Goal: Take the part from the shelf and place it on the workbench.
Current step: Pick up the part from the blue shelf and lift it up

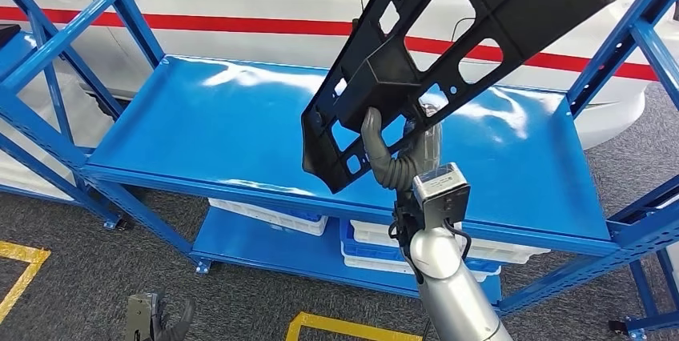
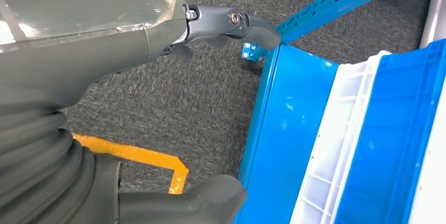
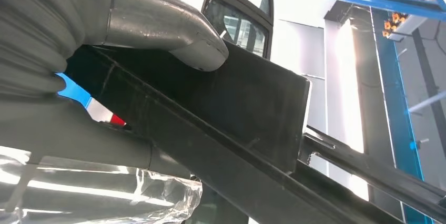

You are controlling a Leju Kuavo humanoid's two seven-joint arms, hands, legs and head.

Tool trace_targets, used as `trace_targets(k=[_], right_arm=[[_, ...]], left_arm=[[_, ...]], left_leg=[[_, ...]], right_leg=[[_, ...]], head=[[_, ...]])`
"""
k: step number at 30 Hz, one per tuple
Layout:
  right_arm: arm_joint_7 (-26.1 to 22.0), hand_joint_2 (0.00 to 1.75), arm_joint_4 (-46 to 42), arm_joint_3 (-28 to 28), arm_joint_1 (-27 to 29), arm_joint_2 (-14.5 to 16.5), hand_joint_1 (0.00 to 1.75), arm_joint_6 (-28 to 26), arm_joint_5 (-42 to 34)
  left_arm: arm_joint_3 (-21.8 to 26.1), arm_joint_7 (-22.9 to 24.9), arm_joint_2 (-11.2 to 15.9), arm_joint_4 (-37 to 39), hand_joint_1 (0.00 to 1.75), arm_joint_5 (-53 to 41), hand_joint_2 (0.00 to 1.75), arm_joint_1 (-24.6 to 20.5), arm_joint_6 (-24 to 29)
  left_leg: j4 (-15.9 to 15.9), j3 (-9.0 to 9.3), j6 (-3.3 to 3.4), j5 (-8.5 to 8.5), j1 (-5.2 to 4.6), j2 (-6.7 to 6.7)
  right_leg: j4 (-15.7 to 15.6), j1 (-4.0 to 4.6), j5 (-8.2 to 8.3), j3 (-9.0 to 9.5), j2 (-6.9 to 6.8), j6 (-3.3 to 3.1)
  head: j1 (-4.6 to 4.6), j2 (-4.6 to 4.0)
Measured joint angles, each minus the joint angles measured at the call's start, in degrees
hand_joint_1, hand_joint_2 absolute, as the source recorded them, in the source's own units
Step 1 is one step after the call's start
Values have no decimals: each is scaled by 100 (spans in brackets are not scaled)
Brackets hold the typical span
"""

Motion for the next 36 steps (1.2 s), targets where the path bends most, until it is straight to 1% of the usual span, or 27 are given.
trace_targets(k=[3,4,5,6,7,9,10,12,14,15,16,18,19,20,21,22,24,25,26,27,29,30,31,33,34,35,36], right_arm=[[-27,175,-2,-29,34,14,175,-33,56],[-40,175,-2,-45,59,14,175,-40,77],[-52,175,-2,-61,84,13,175,-46,92],[-65,175,-2,-75,107,13,175,-52,109],[-80,175,-6,-87,125,12,175,-70,144],[-131,175,-26,-107,158,9,175,-136,292],[-158,175,-37,-115,176,8,175,-179,392],[-195,175,-54,-125,220,7,175,-231,546],[-200,175,-75,-133,256,6,175,-250,624],[-201,175,-89,-138,265,4,175,-260,654],[-201,175,-98,-142,276,0,175,-274,688],[-201,175,-105,-156,324,-11,175,-307,747],[-201,175,-105,-168,357,-19,175,-319,768],[-201,175,-105,-181,385,-25,175,-325,781],[-201,175,-107,-190,401,-28,175,-327,789],[-201,175,-110,-195,409,-30,175,-327,797],[-201,175,-126,-200,414,-27,175,-320,809],[-201,175,-138,-207,419,-26,175,-315,813],[-201,175,-148,-214,425,-23,175,-307,811],[-201,175,-156,-222,431,-22,175,-298,811],[-201,175,-161,-233,433,-19,175,-264,810],[-201,175,-162,-236,433,-19,175,-246,810],[-201,175,-162,-238,433,-17,175,-230,809],[-196,175,-162,-244,436,-16,175,-213,808],[-192,175,-162,-249,441,-16,175,-207,808],[-188,175,-162,-256,448,-17,175,-201,807],[-184,175,-162,-266,459,-17,175,-192,803]], left_arm=[[0,1,-1,8,0,-29,175,-17,-28],[0,1,-1,12,0,-43,175,-17,-37],[0,2,-2,16,0,-51,175,-16,-42],[1,2,-2,19,0,-56,175,-17,-48],[1,2,-2,20,0,-58,175,-23,-56],[1,0,2,13,0,-62,175,-47,-76],[0,-1,4,9,0,-64,175,-59,-85],[1,-3,5,4,0,-66,175,-68,-93],[4,-3,1,3,0,-63,175,-68,-101],[5,-3,-5,2,0,-63,175,-70,-110],[5,-2,-13,1,0,-63,175,-70,-121],[8,-2,-28,-1,0,-64,175,-66,-136],[12,-1,-33,0,0,-64,175,-60,-139],[19,-1,-37,1,0,-64,175,-55,-139],[26,-1,-40,1,0,-64,175,-51,-139],[33,-1,-44,1,0,-65,175,-48,-139],[42,-1,-50,5,0,-66,175,-51,-149],[45,0,-52,15,0,-66,175,-57,-168],[50,8,-52,30,0,-68,175,-65,-197],[55,26,-52,49,0,-79,175,-71,-232],[60,101,-50,90,0,-134,175,-83,-303],[60,152,-49,107,0,-187,175,-89,-329],[58,206,-48,124,0,-241,175,-97,-348],[56,285,-43,149,0,-348,175,-109,-364],[55,308,-40,158,0,-381,175,-111,-365],[52,326,-39,165,0,-419,175,-112,-358],[46,349,-39,172,0,-449,175,-111,-347]], left_leg=[[1061,-405,9,-618,-7,10],[1305,-481,28,-717,-13,10],[1344,-453,61,-714,-25,10],[1173,-316,109,-627,-46,10],[828,-78,174,-491,-82,9],[124,367,294,-318,-171,32],[-78,486,332,-284,-212,47],[-171,510,370,-246,-263,71],[-280,517,397,-136,-241,82],[-335,510,411,-71,-225,90],[-374,491,416,-13,-208,99],[-378,403,429,59,-215,103],[-377,353,420,93,-214,103],[-374,302,408,127,-210,103],[-370,254,388,161,-205,103],[-362,210,363,192,-198,102],[-334,134,299,241,-196,101],[-314,109,266,261,-199,100],[-299,89,232,284,-204,98],[-295,78,196,310,-204,96],[-245,42,134,289,-172,82],[-127,-12,105,165,-153,73],[94,-98,78,-36,-135,62],[800,-332,21,-546,-113,44],[1129,-419,0,-713,-104,38],[1331,-440,-14,-780,-93,36],[1336,-359,-19,-740,-83,36]], right_leg=[[0,66,55,-72,-10,-89],[0,95,72,-99,-13,-113],[1,121,89,-124,-15,-135],[1,144,107,-144,-15,-153],[0,161,127,-160,-14,-163],[0,186,163,-181,-17,-152],[-1,186,181,-188,-24,-134],[-21,175,221,-195,-41,-72],[21,175,195,-242,-50,-21],[143,183,95,-305,-50,-20],[380,184,-74,-403,-50,-40],[1046,160,-461,-627,-50,-68],[1302,139,-577,-685,-50,-51],[1386,116,-611,-660,-51,-10],[1248,92,-562,-526,-53,48],[922,68,-464,-294,-57,109],[196,54,-319,169,-56,168],[-20,64,-280,286,-50,164],[-94,80,-270,317,-40,138],[-80,100,-230,308,-28,111],[-104,56,-180,272,-27,21],[-113,38,-141,250,-31,-35],[-121,24,-103,220,-36,-86],[-119,53,-31,135,-45,-149],[-117,66,3,86,-47,-158],[-114,76,42,36,-48,-159],[-112,83,76,-9,-48,-150]], head=[[-14,-1],[-14,-1],[-14,-1],[-13,-1],[-14,-1],[-7,-1],[-8,-1],[-10,-1],[-8,-1],[1,-1],[11,-1],[27,-1],[32,-1],[35,-1],[41,0],[42,-1],[39,-1],[38,-1],[33,-1],[30,-1],[23,-1],[18,-1],[9,-1],[-6,-1],[-7,-1],[-7,-1],[-8,-1]])
